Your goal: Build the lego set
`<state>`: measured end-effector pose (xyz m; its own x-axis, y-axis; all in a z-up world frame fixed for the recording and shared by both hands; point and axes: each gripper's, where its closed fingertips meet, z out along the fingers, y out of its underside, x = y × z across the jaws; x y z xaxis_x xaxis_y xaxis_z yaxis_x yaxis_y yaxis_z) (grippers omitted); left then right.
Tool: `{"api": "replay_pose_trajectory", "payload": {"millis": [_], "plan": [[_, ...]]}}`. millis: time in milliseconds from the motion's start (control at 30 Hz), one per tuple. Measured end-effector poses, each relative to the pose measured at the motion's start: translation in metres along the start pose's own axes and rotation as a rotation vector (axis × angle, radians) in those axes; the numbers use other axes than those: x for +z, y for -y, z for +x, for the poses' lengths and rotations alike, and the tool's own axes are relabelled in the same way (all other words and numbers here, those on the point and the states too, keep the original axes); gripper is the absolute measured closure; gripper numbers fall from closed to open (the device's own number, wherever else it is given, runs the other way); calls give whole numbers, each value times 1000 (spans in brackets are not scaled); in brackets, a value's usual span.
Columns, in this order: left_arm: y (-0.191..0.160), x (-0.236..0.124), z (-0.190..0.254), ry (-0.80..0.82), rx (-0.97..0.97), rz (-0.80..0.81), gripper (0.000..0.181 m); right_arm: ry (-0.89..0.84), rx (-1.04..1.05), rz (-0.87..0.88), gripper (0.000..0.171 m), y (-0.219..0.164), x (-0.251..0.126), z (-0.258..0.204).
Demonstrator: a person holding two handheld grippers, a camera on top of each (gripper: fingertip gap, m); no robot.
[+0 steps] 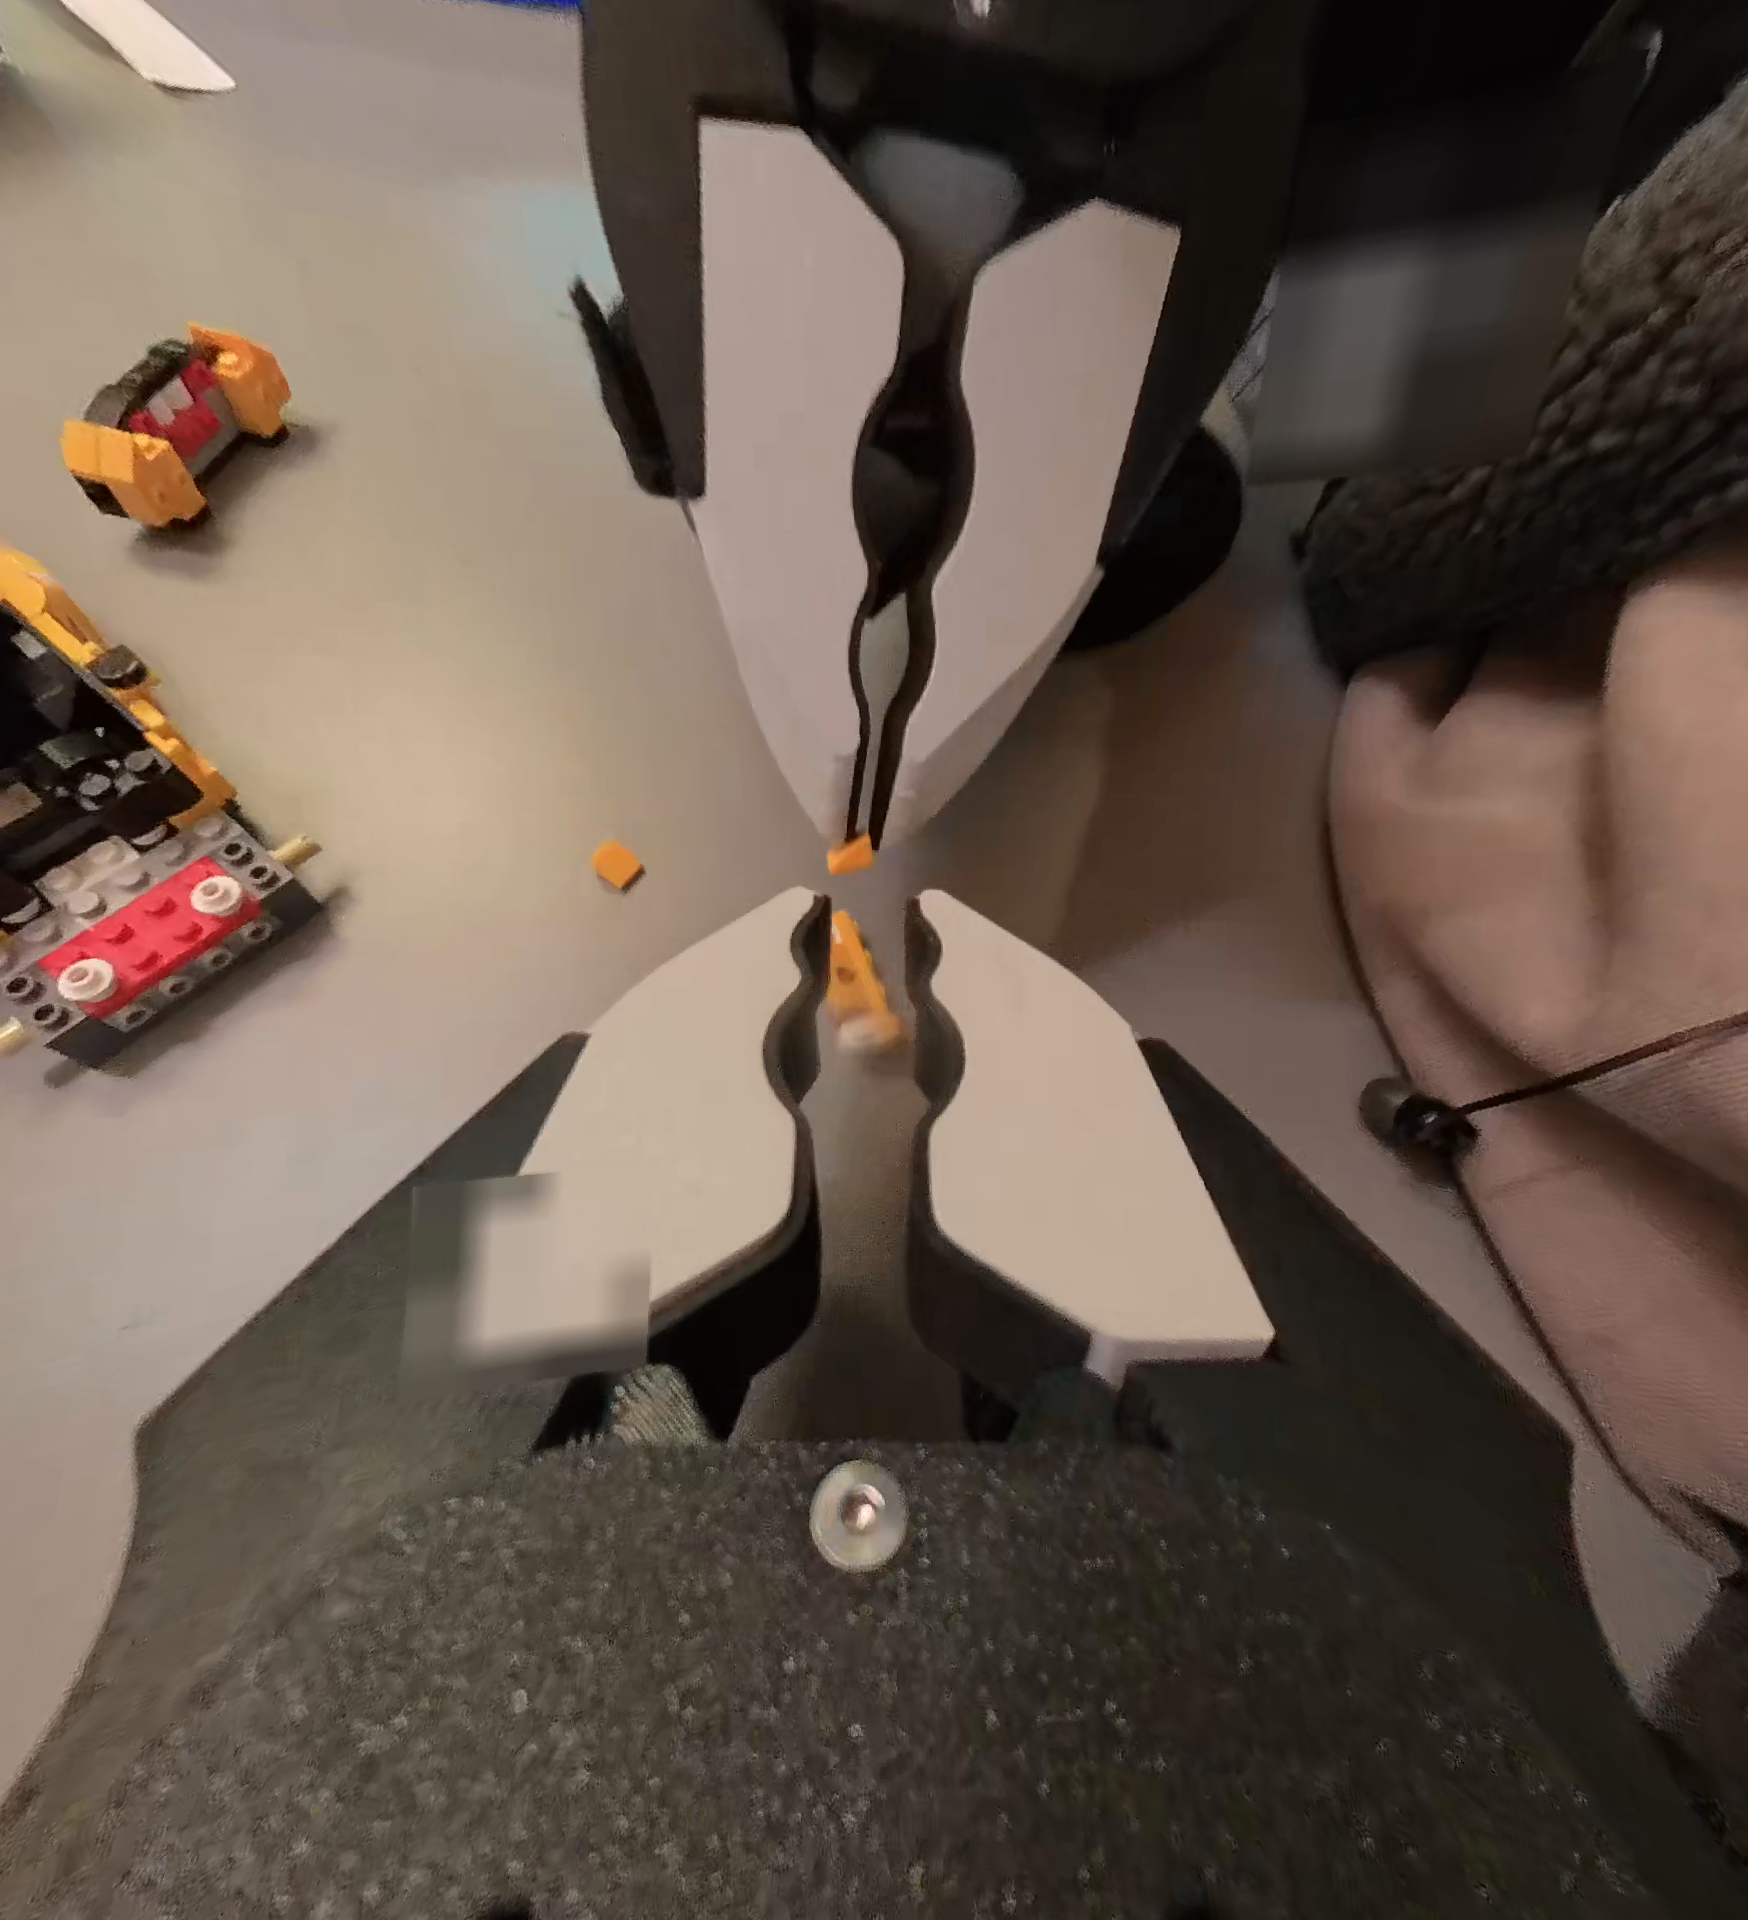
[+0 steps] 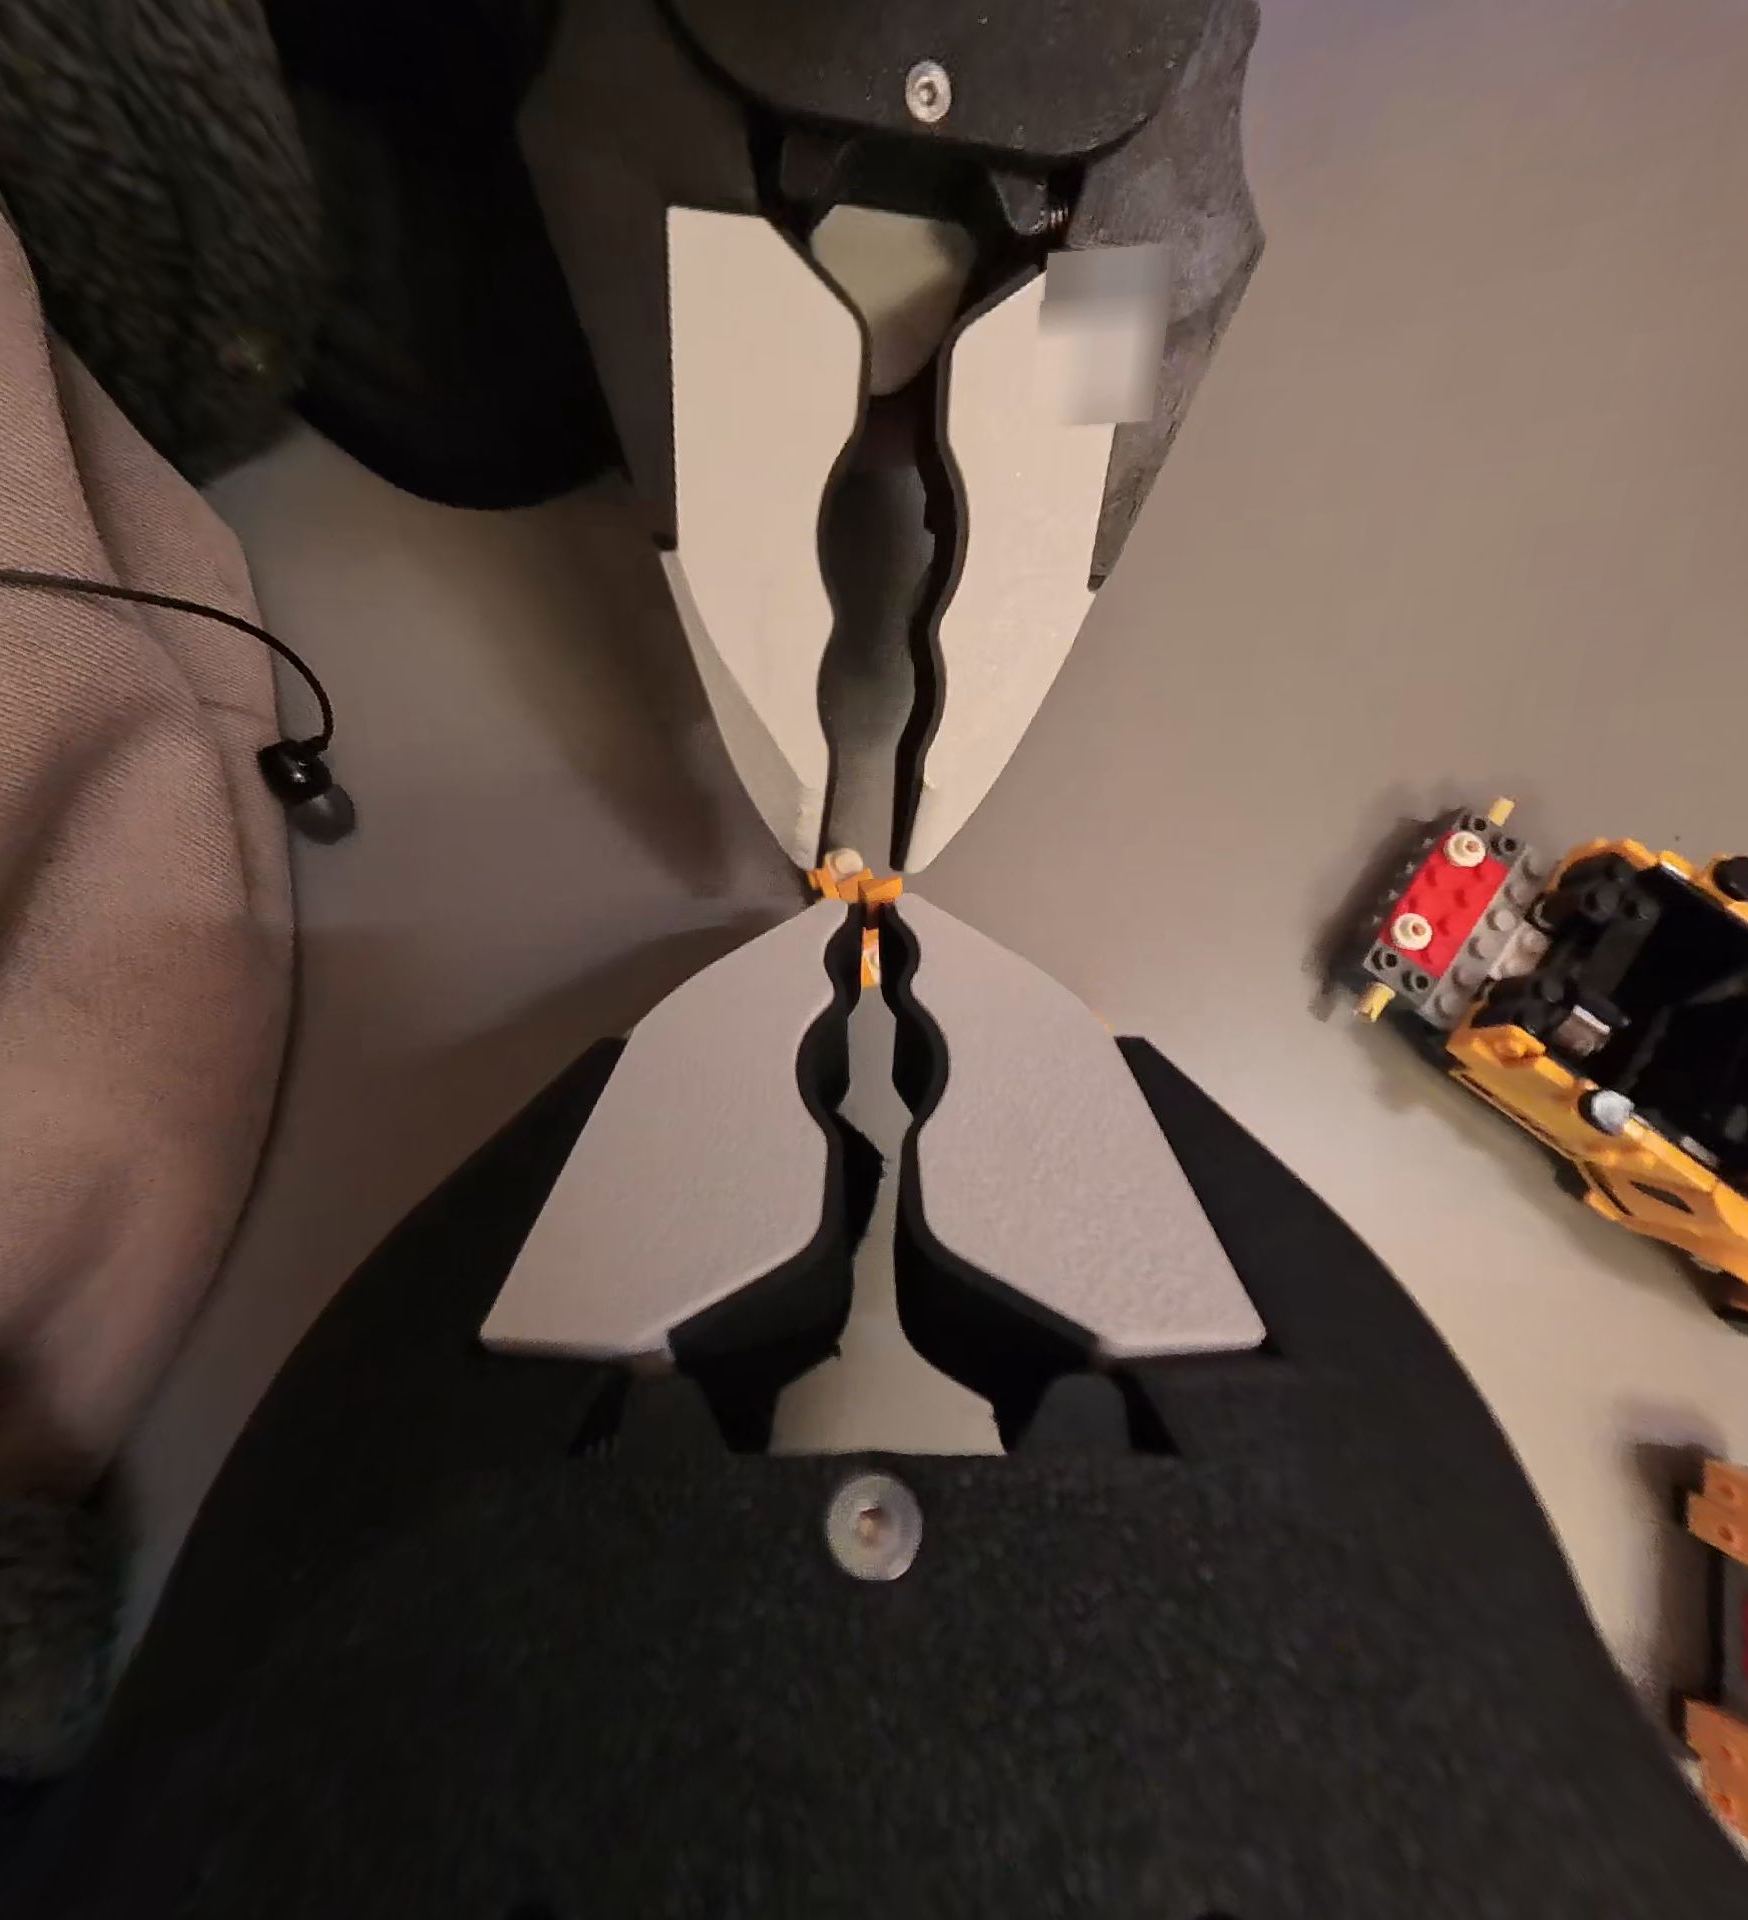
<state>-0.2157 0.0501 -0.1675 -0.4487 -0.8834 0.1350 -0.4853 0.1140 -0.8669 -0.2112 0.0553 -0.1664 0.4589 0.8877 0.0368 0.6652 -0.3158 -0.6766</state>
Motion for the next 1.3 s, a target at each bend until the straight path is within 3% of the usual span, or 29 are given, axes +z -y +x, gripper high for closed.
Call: {"api": "replay_pose_trajectory", "payload": {"millis": [333,567,667,967,1133,1300], "plan": [[9,-3,4,-43,-43,58,173,-13,27,34,168,9,-3,-6],[19,-10,16,-213,-177,133,174,17,53,113,168,19,-12,-16],[24,-16,25,-340,-264,172,174,18,-30,145,163,24,-18,-23],[37,-36,44,-677,-446,246,181,-93,-550,152,154,50,-26,-37],[36,-34,47,-692,-442,229,181,-65,-582,155,163,53,-24,-39],[36,-32,44,-671,-454,234,181,-60,-469,154,164,51,-24,-36]]}}
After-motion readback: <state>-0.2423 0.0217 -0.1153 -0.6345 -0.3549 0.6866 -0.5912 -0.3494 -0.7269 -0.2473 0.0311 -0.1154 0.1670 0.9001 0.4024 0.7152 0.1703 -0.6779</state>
